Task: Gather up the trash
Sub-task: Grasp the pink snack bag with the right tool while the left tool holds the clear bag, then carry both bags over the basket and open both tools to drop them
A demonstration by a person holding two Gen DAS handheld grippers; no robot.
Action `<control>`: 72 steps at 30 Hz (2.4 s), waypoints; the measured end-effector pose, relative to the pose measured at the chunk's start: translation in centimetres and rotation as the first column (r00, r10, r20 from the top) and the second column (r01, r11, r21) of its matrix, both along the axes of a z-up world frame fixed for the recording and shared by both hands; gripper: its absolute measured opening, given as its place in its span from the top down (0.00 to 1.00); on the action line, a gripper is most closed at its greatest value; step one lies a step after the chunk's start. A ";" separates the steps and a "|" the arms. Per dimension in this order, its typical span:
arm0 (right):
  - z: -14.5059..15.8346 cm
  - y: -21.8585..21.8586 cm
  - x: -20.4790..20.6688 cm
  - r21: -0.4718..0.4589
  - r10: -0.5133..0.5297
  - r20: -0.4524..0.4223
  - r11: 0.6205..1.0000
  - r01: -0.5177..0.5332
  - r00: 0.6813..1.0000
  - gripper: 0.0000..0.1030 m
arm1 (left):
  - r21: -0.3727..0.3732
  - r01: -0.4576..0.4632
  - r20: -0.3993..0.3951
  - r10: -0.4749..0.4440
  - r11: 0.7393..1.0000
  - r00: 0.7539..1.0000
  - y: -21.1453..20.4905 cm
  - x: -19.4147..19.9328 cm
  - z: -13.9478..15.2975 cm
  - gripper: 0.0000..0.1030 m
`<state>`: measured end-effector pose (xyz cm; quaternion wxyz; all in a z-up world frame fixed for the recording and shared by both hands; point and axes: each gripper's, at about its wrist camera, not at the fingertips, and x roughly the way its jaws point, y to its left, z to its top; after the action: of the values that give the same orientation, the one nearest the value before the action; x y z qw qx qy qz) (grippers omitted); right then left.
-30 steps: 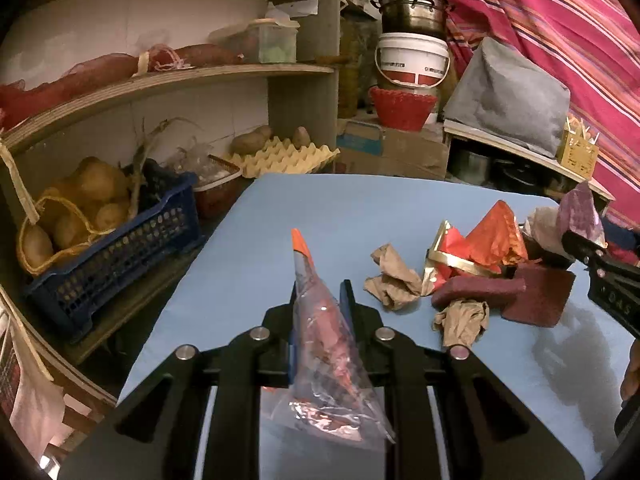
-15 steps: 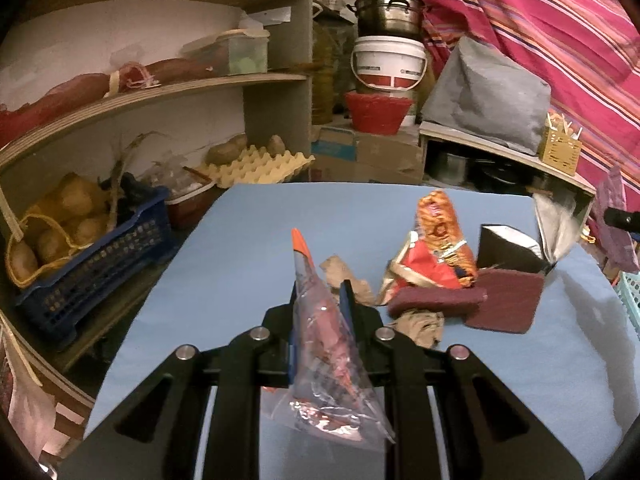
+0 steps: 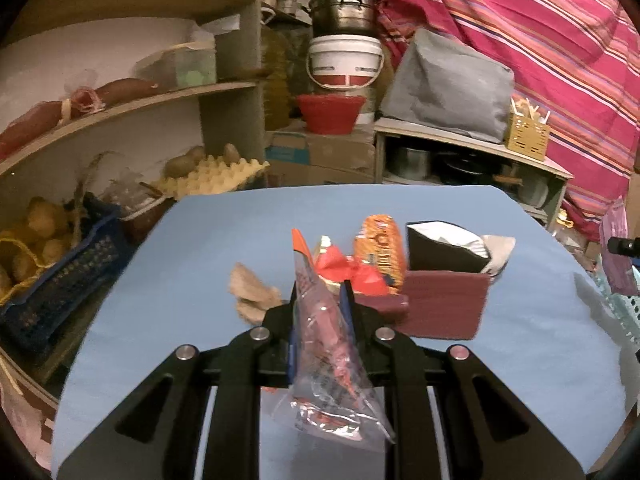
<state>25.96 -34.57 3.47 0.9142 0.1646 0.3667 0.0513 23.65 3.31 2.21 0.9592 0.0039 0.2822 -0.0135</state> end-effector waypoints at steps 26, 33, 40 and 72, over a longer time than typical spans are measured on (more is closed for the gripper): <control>0.2 -18.6 -6.6 -0.038 -0.293 0.045 0.955 0.295 0.955 0.61 | -0.009 0.301 0.005 -0.301 0.954 0.954 -23.7 2.6 3.1 0.82; -0.5 -21.7 -8.0 -0.093 -0.338 0.054 0.935 0.342 0.940 0.61 | -0.033 0.422 -0.001 -0.423 0.906 0.906 -33.1 2.5 2.7 0.82; -1.4 -22.7 -8.3 -0.122 -0.346 0.051 0.929 0.350 0.937 0.61 | -0.062 0.513 -0.016 -0.515 0.856 0.857 -39.9 2.7 2.4 0.82; -2.5 -21.1 -6.5 -0.249 -0.342 0.058 0.905 0.345 0.938 0.30 | -0.083 0.463 -0.048 -0.468 0.882 0.883 -40.9 5.3 2.4 0.20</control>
<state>19.46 -55.67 0.96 0.9247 0.1070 0.3298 -0.1570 28.92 -37.58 4.64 0.9175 0.0377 0.3043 -0.2532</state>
